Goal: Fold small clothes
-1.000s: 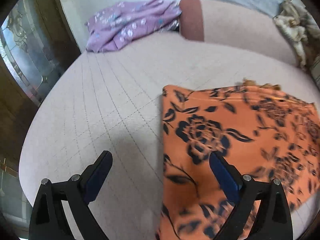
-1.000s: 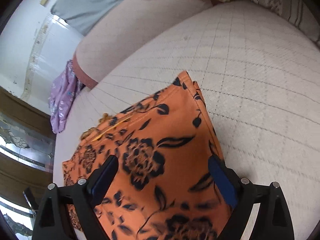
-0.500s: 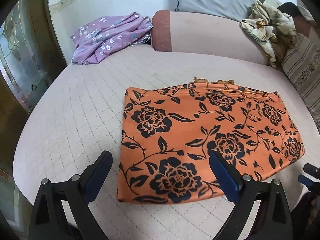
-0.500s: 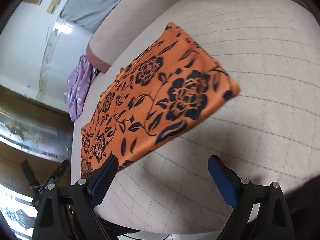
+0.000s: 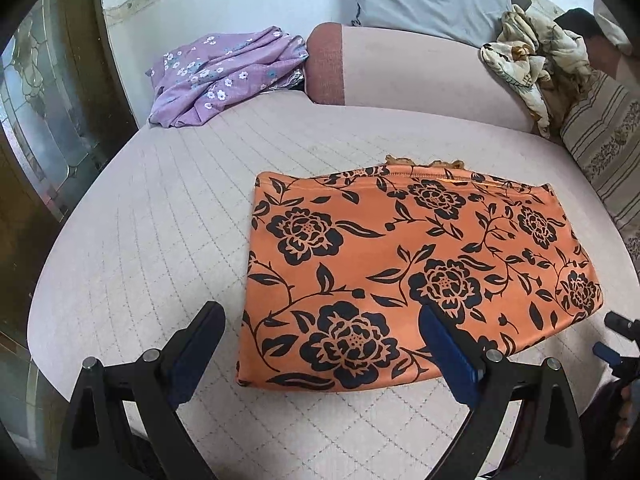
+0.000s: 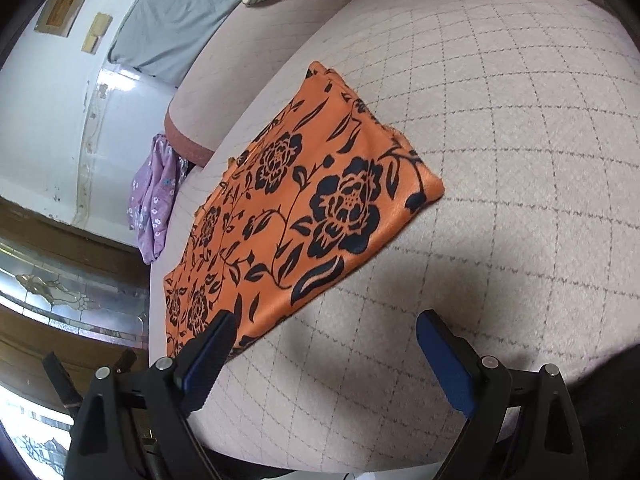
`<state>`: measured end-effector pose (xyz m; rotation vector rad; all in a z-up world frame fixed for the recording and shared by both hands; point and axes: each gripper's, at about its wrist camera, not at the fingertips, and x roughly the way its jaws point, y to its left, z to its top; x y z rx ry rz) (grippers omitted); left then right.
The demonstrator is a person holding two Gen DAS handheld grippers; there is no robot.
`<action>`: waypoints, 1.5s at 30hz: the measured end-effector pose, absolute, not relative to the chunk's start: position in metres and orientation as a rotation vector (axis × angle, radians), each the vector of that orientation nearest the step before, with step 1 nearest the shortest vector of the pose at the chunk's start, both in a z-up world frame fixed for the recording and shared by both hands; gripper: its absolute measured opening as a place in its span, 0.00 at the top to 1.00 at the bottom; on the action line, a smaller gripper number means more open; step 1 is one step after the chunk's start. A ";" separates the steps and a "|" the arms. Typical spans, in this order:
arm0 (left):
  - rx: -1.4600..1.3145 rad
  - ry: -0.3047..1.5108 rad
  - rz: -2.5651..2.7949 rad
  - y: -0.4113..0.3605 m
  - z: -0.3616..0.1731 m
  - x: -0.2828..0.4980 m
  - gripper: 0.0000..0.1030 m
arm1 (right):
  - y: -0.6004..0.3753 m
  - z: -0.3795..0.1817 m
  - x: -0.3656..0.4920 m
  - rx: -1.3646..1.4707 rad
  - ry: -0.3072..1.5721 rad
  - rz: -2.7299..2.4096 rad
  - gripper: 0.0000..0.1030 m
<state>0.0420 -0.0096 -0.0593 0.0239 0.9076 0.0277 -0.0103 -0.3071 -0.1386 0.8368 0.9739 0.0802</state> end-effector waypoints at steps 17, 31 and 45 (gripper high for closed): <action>0.033 0.975 0.026 -0.031 -0.088 0.063 0.05 | -0.337 -0.144 0.050 0.949 0.936 0.001 0.09; 0.040 0.998 0.026 -0.038 -0.107 0.088 0.05 | -0.331 -0.139 0.060 0.871 0.897 0.017 0.09; 0.081 0.981 -0.005 -0.069 -0.127 0.107 0.05 | -0.321 -0.133 0.071 0.737 0.894 0.020 0.24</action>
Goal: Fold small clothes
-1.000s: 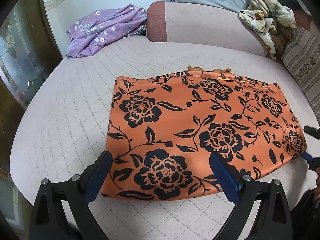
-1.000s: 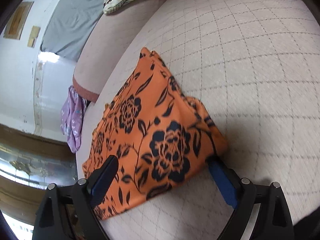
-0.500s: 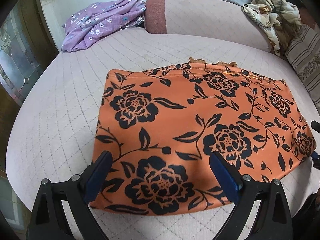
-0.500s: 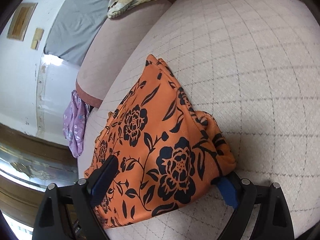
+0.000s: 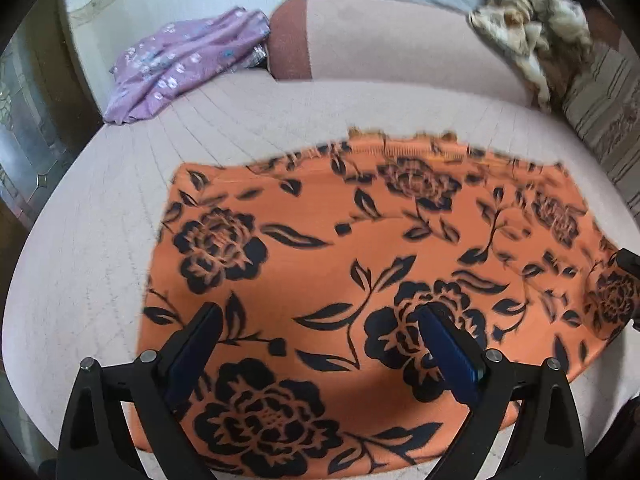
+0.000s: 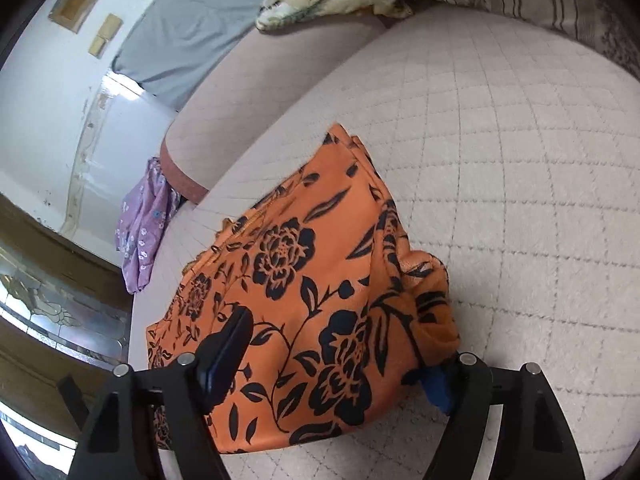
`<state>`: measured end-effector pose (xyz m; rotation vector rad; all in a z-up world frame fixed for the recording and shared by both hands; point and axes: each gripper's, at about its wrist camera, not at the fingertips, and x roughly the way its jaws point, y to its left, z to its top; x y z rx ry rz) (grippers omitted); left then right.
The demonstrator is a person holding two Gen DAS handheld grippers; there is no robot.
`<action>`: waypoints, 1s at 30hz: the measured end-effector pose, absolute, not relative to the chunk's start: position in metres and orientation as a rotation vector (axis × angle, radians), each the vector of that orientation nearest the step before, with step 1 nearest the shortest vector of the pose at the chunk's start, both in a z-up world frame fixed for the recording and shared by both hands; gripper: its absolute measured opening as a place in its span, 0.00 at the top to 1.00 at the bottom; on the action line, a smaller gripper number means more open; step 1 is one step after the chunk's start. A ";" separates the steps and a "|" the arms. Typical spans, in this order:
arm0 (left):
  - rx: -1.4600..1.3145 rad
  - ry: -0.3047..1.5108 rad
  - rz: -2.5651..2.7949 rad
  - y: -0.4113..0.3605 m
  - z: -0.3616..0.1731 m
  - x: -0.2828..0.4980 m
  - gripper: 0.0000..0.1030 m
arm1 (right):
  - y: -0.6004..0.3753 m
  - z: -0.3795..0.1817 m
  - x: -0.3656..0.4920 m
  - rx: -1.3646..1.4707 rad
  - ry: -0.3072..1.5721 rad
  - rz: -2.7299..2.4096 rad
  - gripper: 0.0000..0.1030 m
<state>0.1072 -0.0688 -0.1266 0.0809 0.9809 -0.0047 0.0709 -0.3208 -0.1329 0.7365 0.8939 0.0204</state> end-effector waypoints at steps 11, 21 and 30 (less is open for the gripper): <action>0.164 1.016 -0.022 -0.083 -0.151 0.114 0.00 | -0.317 -0.142 0.079 0.717 0.927 0.019 0.36; -0.069 0.828 0.005 -0.001 -0.074 0.081 0.00 | -0.250 -0.048 0.107 0.491 0.851 0.124 0.88; -0.428 0.683 0.365 0.179 -0.086 0.024 0.00 | -0.015 -0.033 0.104 0.248 0.872 0.519 0.88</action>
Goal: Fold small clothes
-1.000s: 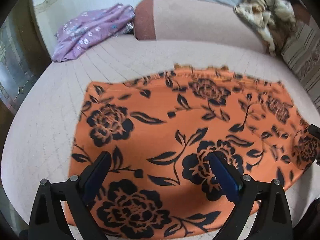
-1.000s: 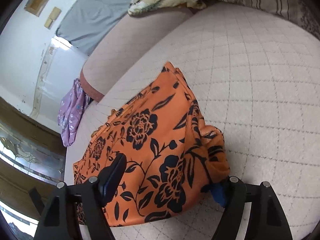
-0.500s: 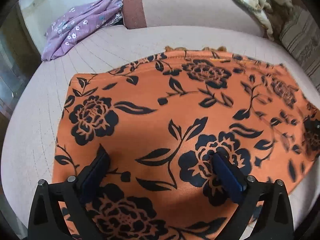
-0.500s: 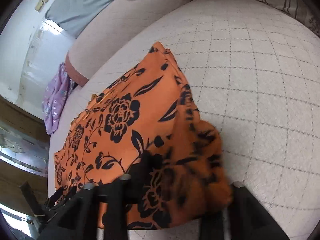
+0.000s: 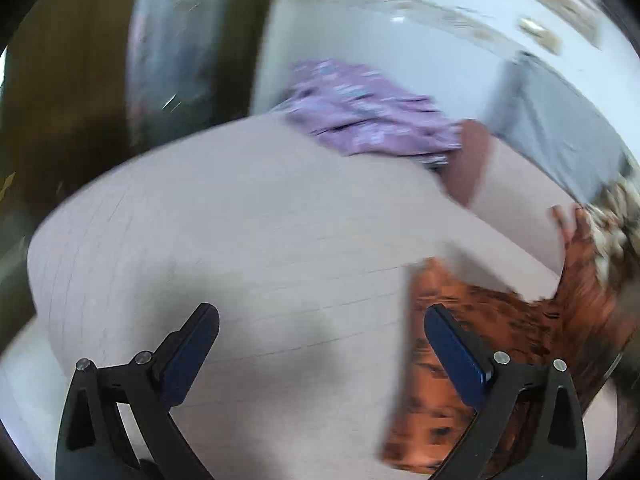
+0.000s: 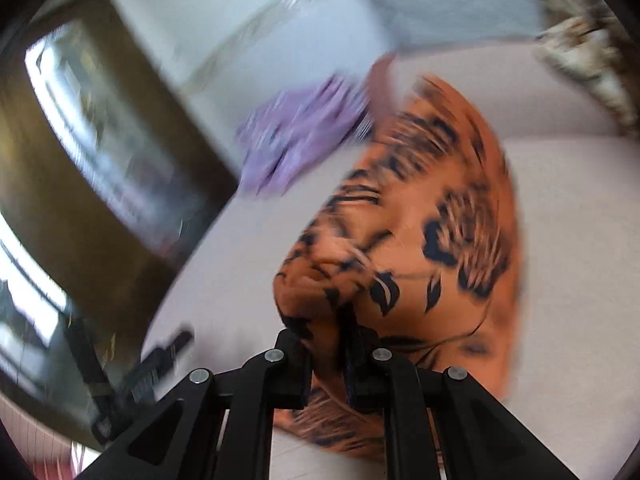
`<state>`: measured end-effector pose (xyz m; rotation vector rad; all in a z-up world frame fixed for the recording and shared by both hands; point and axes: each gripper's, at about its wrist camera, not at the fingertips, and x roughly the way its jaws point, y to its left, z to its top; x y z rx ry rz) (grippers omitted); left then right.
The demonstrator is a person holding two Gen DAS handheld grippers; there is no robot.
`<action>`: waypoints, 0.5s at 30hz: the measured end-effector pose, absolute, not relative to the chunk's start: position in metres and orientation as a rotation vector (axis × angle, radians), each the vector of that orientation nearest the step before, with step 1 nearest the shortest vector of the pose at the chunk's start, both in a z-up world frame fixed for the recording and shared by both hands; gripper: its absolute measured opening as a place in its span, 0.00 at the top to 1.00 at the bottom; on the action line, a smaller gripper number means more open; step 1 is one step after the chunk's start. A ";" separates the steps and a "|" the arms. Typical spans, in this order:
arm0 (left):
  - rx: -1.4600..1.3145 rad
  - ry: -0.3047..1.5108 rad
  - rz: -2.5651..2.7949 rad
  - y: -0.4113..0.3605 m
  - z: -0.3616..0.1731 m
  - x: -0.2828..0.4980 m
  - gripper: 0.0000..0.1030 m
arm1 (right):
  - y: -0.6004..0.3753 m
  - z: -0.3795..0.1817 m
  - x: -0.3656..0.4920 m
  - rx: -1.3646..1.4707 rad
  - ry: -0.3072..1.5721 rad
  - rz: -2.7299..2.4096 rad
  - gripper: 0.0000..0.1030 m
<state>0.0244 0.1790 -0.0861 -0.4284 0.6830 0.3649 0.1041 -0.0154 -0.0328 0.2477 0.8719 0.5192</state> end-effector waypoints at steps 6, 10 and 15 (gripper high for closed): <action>-0.577 0.743 0.361 0.204 -0.106 0.027 0.03 | 0.041 -0.130 0.110 0.166 1.130 0.523 0.89; -0.554 0.757 0.310 0.192 -0.106 0.036 0.03 | 0.044 -0.070 0.111 0.141 1.005 0.554 0.89; -0.582 0.727 0.258 0.195 -0.102 0.030 0.03 | 0.050 -0.060 0.104 0.156 0.974 0.590 0.89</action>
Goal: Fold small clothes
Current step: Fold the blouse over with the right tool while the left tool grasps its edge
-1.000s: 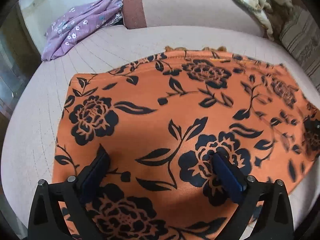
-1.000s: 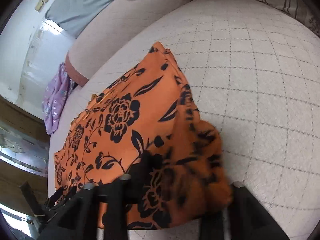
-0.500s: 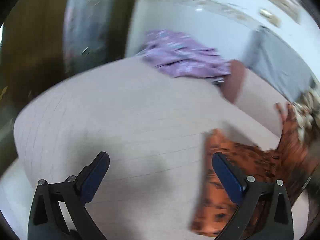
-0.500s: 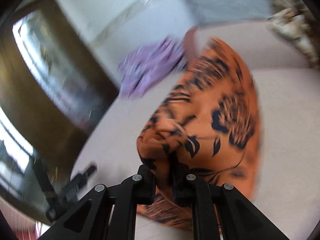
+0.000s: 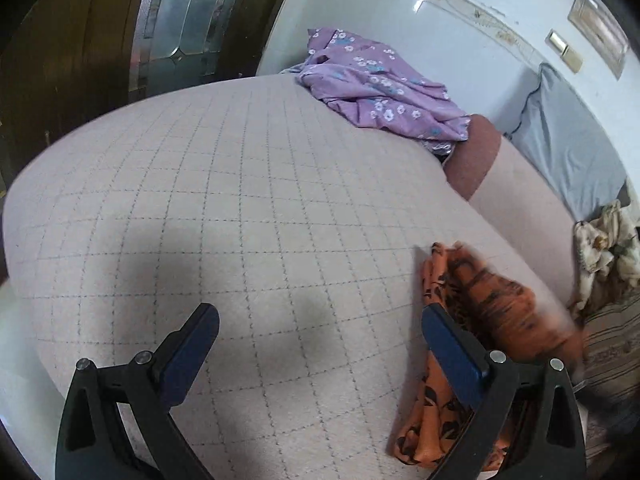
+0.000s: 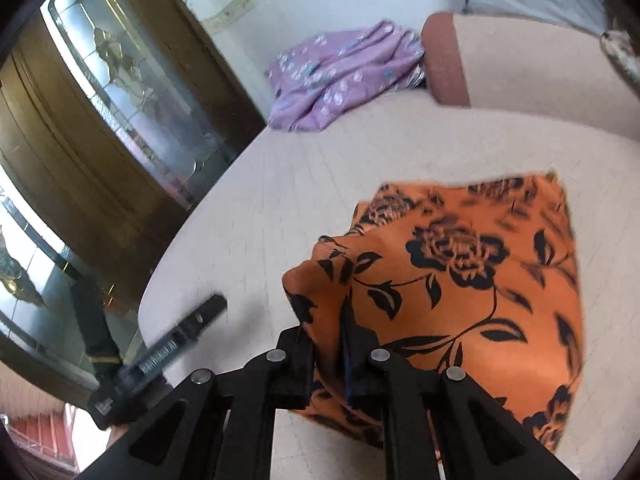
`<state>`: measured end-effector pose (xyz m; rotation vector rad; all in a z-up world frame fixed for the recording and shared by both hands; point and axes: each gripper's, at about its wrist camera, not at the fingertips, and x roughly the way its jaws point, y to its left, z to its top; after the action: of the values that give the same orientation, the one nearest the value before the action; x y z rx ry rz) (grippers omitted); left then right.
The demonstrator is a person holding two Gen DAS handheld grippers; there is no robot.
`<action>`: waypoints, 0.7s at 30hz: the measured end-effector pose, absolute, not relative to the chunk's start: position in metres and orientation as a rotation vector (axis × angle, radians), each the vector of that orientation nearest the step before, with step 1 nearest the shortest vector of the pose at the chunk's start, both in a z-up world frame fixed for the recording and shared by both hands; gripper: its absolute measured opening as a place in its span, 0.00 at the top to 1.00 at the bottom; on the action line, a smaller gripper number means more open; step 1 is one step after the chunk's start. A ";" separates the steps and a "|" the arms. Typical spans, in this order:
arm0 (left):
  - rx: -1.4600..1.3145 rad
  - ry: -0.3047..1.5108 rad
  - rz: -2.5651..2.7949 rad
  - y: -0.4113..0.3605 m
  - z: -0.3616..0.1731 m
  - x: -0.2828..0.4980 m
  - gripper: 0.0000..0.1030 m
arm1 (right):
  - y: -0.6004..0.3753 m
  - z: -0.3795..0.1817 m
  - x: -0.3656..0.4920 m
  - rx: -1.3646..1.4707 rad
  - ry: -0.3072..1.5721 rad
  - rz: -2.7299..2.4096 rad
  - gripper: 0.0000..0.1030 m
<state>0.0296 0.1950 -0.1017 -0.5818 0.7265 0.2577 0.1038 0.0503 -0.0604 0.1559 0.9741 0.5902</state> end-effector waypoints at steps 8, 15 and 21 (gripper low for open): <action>-0.660 0.729 -0.039 0.168 -0.091 0.034 0.03 | 0.035 -0.133 0.089 0.260 1.119 0.581 0.89; -0.651 0.894 -0.290 0.118 -0.095 0.088 0.03 | 0.015 -0.141 0.085 0.334 1.104 0.617 0.89; -0.654 1.010 -0.292 0.104 -0.111 0.118 0.03 | 0.006 -0.143 0.087 0.394 1.099 0.657 0.89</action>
<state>0.1177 0.1036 -0.1111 -0.6544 1.0095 -0.2920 0.0871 0.0057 -0.1427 0.3937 1.0995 0.6570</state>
